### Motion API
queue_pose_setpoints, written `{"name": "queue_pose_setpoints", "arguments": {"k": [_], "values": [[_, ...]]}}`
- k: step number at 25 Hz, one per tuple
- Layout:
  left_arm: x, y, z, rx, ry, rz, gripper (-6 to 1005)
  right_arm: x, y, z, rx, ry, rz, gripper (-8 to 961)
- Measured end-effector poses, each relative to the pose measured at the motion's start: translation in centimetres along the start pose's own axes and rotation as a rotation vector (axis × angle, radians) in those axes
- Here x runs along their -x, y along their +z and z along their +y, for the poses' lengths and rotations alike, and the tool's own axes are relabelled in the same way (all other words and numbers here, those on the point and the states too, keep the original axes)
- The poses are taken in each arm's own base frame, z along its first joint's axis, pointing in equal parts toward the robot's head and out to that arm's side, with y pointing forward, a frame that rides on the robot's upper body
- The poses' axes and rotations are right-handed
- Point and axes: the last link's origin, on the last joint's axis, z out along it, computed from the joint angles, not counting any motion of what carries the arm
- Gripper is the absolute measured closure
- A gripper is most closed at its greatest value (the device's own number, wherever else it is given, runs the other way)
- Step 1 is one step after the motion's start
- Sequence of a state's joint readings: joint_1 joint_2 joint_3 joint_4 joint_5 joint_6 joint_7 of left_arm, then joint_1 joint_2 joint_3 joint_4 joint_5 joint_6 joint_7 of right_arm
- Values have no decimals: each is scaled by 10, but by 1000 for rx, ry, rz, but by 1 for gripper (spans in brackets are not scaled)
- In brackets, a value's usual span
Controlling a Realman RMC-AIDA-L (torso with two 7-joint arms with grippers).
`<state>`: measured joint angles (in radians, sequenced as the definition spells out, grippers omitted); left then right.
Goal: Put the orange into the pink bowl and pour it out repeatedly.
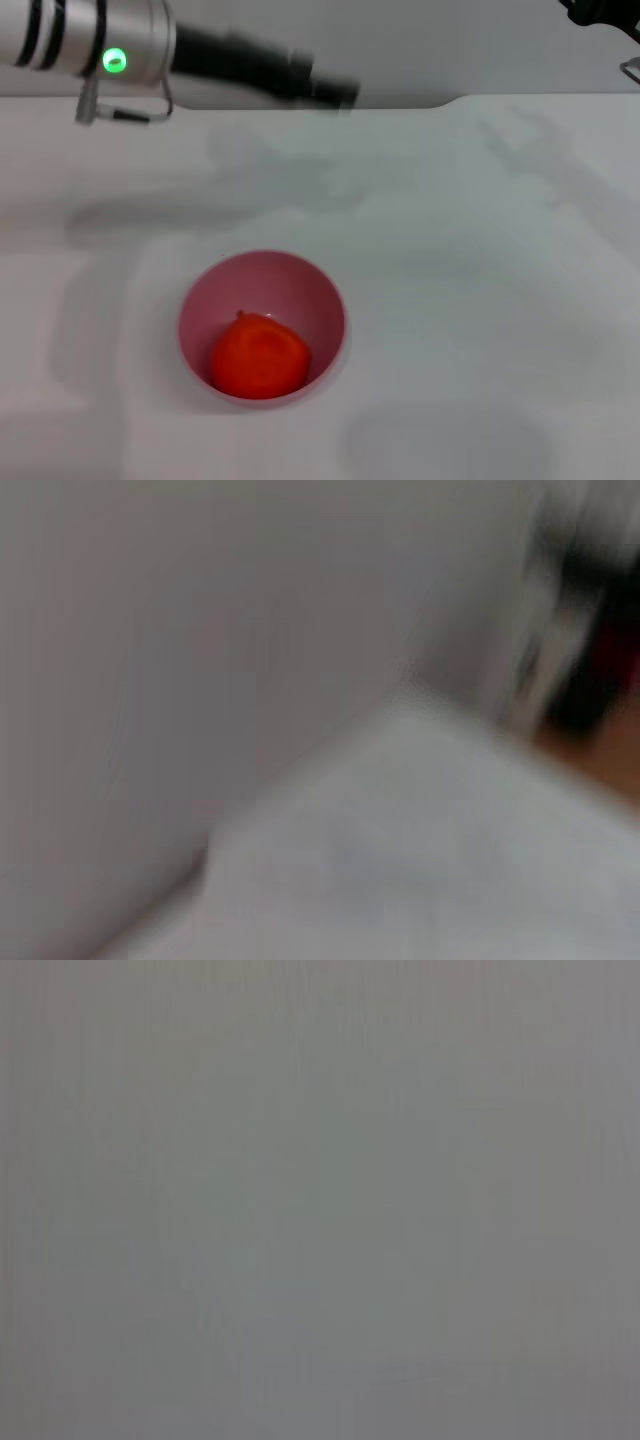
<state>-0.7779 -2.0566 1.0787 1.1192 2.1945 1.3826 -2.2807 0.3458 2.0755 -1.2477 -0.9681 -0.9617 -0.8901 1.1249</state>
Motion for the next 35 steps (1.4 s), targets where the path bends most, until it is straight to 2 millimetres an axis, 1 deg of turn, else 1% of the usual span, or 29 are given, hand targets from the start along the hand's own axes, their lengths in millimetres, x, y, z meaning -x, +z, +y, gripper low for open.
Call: {"name": "queue_pose_setpoints", "arguments": {"k": [1, 2, 3, 4, 5, 8, 10, 12, 13, 14, 16, 17, 18, 21, 22, 24, 25, 26, 28, 29, 30, 31, 32, 33, 34, 35], "values": [[-5, -3, -5, 8, 2, 118, 220, 0, 0, 0, 2, 0, -1, 400], [-10, -8, -9, 12, 14, 253, 221, 0, 0, 0, 3, 0, -2, 400], [-12, -11, -11, 10, 19, 331, 221, 0, 0, 1, 4, 1, -3, 400], [-12, -11, -11, 10, 19, 331, 222, 0, 0, 1, 4, 1, -3, 400], [-9, -19, -18, -13, 37, 513, 223, 0, 0, 1, 5, 2, -4, 400], [0, -25, -26, -48, 41, 665, 225, -1, 1, 1, 5, 2, -1, 400], [13, -33, -35, -104, 24, 789, 227, -3, 0, 1, 1, -9, 0, 401], [26, -40, -42, -165, 19, 862, 228, -4, -1, -3, -22, -24, -19, 401], [39, -46, -49, -234, 18, 920, 229, -3, -3, -6, -43, -34, -37, 401], [46, -50, -53, -268, 12, 947, 230, -3, -6, -9, -67, -42, -55, 401], [59, -56, -58, -344, 13, 989, 231, -4, -11, -15, -114, -59, -89, 401], [59, -56, -58, -344, 13, 989, 231, -5, -13, -17, -133, -61, -101, 401], [76, -60, -64, -432, 17, 1005, 231, -6, -15, -19, -149, -68, -107, 401], [92, -62, -68, -501, 2, 999, 231, -6, -22, -28, -216, -91, -139, 401], [101, -62, -72, -548, -14, 980, 231, -6, -26, -33, -249, -95, -161, 400], [111, -61, -77, -590, -40, 952, 231, -6, -35, -41, -321, -94, -213, 400], [111, -61, -77, -590, -40, 952, 231, -8, -41, -45, -362, -87, -244, 399], [115, -61, -79, -609, -53, 938, 231, -9, -47, -49, -408, -79, -281, 399], [115, -61, -79, -609, -53, 938, 231, -12, -56, -54, -464, -54, -323, 399], [121, -61, -81, -633, -71, 922, 231, -14, -61, -57, -494, -44, -339, 399], [121, -61, -81, -633, -71, 922, 231, -16, -66, -60, -525, -42, -350, 399], [139, -65, -89, -705, -146, 900, 231, -18, -72, -62, -558, -44, -359, 399], [139, -65, -89, -705, -146, 900, 231, -19, -75, -64, -578, -47, -365, 400], [146, -68, -90, -722, -171, 903, 231, -21, -80, -65, -600, -52, -373, 400], [146, -68, -90, -722, -171, 903, 231, -22, -83, -66, -617, -56, -381, 400], [151, -70, -90, -731, -182, 902, 231, -24, -85, -66, -627, -58, -384, 400]]}}
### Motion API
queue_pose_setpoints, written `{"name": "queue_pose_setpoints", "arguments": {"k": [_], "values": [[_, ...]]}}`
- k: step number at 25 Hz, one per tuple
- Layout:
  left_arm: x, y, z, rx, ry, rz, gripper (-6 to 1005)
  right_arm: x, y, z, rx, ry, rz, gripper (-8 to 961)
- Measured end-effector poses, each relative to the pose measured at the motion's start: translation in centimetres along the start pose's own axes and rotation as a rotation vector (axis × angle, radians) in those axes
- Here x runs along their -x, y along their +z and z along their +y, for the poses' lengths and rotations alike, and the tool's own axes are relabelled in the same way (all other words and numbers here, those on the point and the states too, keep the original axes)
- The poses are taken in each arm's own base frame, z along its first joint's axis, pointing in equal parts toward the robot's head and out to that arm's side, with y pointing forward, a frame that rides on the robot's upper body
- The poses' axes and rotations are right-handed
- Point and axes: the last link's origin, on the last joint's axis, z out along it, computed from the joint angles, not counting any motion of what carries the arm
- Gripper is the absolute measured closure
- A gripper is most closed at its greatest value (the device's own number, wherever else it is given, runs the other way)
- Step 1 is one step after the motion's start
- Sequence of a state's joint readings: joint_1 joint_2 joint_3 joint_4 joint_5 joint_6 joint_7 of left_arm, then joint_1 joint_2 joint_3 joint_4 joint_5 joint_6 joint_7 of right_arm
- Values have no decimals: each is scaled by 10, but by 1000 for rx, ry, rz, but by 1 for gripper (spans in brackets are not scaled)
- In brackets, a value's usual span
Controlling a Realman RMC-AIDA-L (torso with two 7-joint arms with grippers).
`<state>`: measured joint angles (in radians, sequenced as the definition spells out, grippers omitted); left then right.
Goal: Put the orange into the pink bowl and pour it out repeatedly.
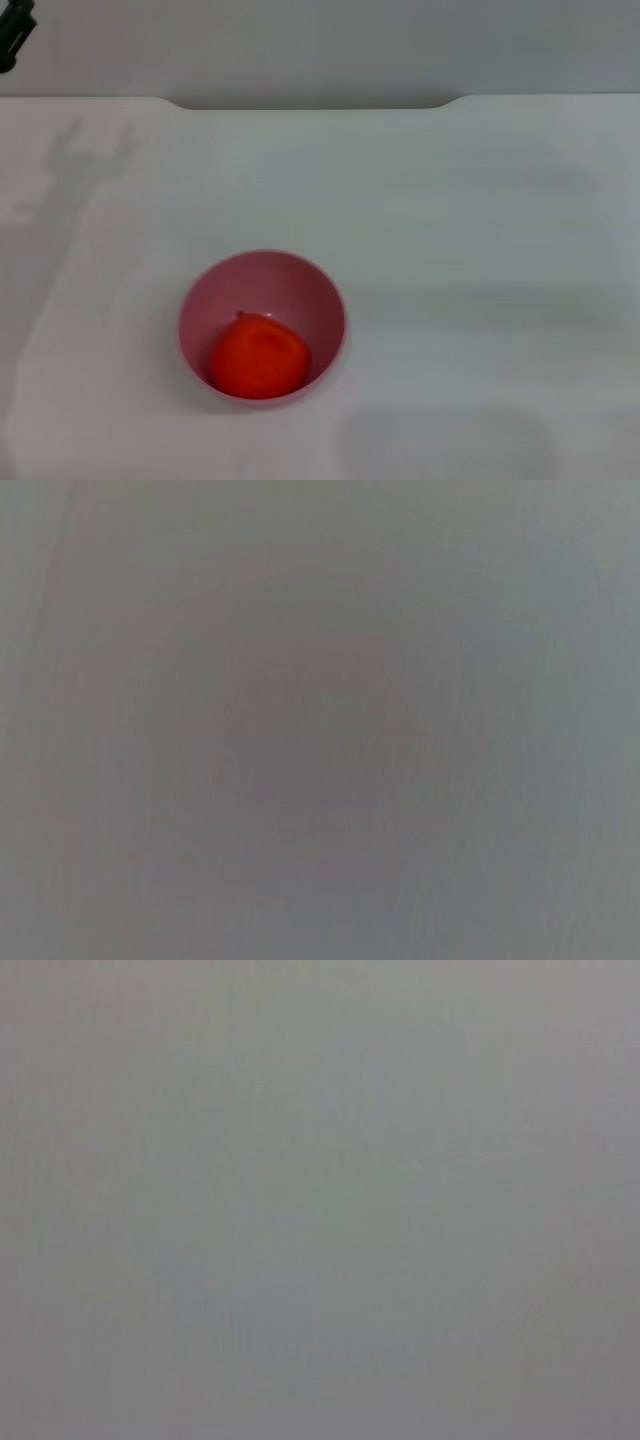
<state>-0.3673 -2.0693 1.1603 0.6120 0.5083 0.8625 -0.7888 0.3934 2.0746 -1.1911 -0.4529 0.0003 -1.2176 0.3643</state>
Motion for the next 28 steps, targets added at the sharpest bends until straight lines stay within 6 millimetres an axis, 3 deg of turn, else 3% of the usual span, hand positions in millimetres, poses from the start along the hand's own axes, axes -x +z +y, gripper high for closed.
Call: {"name": "queue_pose_setpoints", "arguments": {"k": [8, 28], "values": [[4, -13, -7, -13, 13, -4, 231, -3, -1, -1, -14, 2, 4, 400], [3, -13, 1, 32, 20, 8, 231, -3, 7, 9, 13, 22, -5, 401]]}}
